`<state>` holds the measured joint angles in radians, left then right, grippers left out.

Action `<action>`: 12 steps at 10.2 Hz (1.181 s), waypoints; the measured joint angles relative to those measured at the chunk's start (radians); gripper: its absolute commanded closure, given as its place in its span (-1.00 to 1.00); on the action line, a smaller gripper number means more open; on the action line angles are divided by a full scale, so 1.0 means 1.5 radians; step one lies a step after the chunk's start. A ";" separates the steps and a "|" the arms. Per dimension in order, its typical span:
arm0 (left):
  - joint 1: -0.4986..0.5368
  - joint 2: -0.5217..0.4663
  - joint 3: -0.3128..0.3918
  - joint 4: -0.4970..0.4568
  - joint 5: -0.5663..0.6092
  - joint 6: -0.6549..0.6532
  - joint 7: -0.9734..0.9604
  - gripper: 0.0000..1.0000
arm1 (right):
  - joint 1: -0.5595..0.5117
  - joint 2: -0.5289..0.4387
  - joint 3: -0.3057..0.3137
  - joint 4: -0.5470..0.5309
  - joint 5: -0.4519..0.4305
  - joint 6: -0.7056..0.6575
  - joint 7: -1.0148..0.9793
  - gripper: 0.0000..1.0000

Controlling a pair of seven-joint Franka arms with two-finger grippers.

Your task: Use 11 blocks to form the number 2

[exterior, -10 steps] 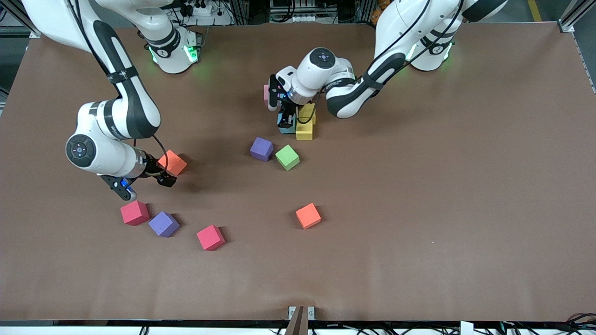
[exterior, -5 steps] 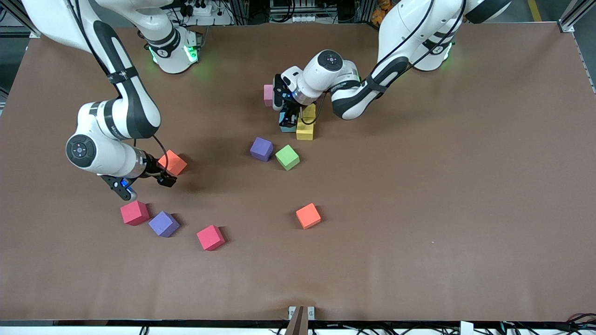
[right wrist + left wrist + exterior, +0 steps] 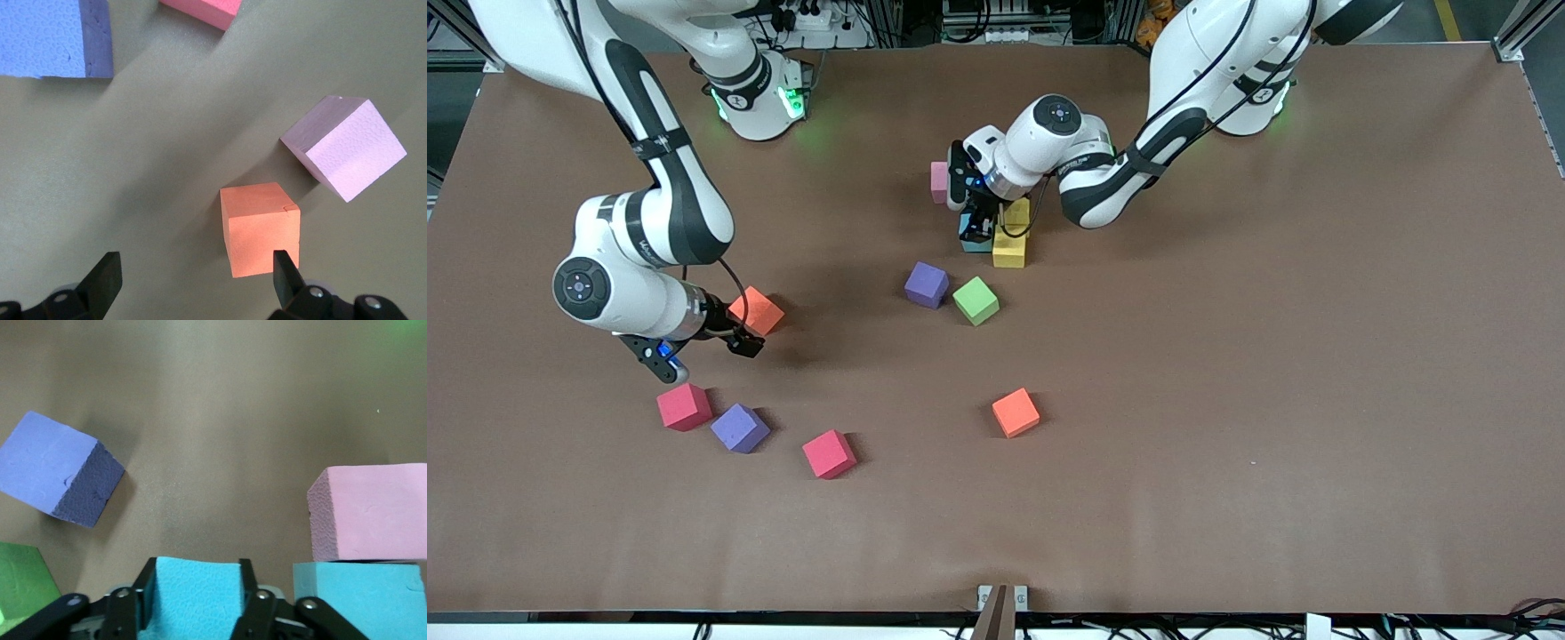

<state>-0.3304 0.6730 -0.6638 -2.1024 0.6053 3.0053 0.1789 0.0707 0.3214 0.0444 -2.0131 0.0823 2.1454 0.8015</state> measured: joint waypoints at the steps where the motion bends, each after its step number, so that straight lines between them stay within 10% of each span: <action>1: 0.000 0.000 0.000 0.000 0.000 0.001 0.010 -1.00 | 0.000 0.000 0.000 0.000 0.000 0.000 0.000 -1.00; 12: 0.003 0.000 0.000 0.001 0.003 0.003 0.029 -1.00 | 0.001 0.000 0.000 0.000 0.000 0.000 0.000 -1.00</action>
<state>-0.3259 0.6734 -0.6638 -2.1010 0.6097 3.0099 0.2219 0.0715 0.3214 0.0444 -2.0131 0.0823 2.1454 0.8015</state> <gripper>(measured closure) 0.000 0.000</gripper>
